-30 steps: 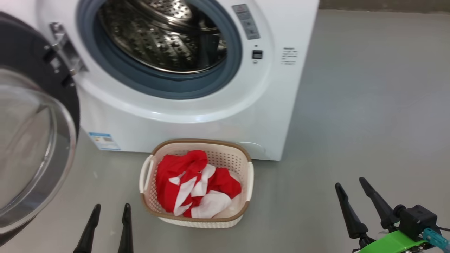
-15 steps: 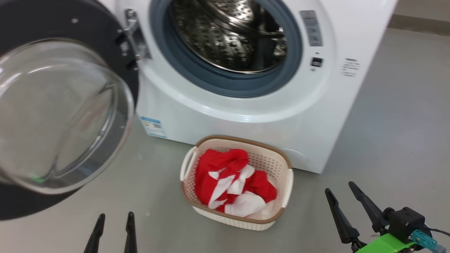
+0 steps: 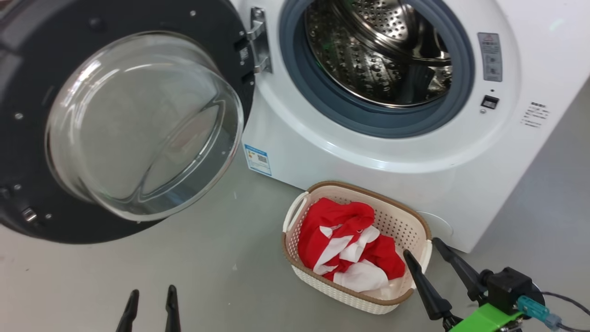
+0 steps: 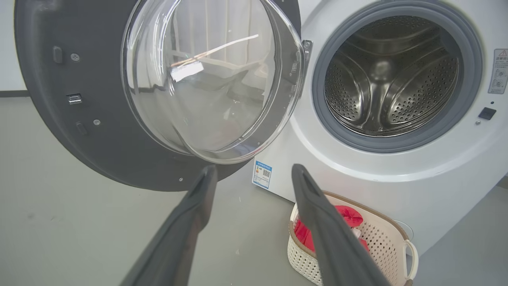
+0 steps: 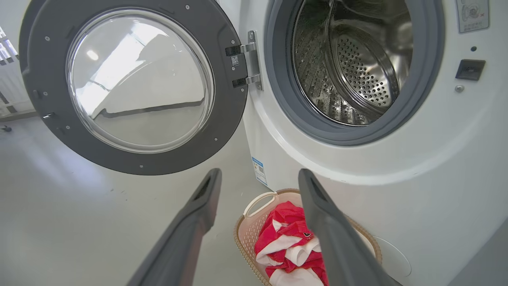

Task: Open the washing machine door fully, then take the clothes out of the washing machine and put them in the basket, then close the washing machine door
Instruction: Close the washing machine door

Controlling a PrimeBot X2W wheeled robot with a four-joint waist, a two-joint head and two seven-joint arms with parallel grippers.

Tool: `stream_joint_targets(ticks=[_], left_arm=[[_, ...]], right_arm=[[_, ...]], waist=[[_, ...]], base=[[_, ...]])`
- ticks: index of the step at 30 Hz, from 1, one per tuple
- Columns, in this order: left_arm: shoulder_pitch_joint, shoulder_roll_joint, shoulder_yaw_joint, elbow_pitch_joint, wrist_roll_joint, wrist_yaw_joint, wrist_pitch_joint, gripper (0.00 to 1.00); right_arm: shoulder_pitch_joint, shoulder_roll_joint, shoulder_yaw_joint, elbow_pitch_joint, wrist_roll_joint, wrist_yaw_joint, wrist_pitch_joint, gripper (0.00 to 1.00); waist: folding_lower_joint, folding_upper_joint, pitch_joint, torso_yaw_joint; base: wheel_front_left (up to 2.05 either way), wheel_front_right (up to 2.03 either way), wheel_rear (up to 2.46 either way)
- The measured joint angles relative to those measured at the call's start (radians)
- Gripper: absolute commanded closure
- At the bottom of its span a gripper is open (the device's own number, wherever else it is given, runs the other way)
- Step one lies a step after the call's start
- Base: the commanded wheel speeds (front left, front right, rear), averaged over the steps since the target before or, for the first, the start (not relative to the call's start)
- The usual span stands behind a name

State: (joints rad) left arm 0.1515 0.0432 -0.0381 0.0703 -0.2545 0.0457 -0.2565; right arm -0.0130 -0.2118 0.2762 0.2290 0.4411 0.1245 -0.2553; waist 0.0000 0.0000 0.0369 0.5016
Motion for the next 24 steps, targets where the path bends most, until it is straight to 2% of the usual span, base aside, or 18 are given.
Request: stream_joint_targets(ticks=[7,22,23,24], left_arm=[[0.032,0.000,-0.007,-0.036,-0.038,0.052,0.000,0.00],[0.035,0.000,-0.007,-0.050,-0.049,0.051,0.000,0.00],[0.035,0.000,-0.006,-0.054,-0.049,0.050,0.000,0.03],[0.034,0.000,-0.002,-0.060,-0.049,0.048,0.000,0.22]], right_arm=[[-0.044,-0.013,0.043,0.019,0.011,0.000,0.000,0.00],[-0.055,-0.015,0.060,0.028,0.033,0.000,0.000,0.00],[-0.055,-0.014,0.058,0.028,0.033,0.000,0.000,0.00],[-0.055,-0.012,0.055,0.027,0.033,0.000,0.000,0.00]], waist=[[0.0000,0.0000,0.015,0.022],[0.0000,0.0000,0.008,0.019],[0.0000,0.0000,0.007,0.018],[0.0000,0.0000,0.006,0.017]], base=[[0.00,0.00,0.00],[0.00,0.00,0.00],[0.00,0.00,0.00],[0.00,0.00,0.00]])
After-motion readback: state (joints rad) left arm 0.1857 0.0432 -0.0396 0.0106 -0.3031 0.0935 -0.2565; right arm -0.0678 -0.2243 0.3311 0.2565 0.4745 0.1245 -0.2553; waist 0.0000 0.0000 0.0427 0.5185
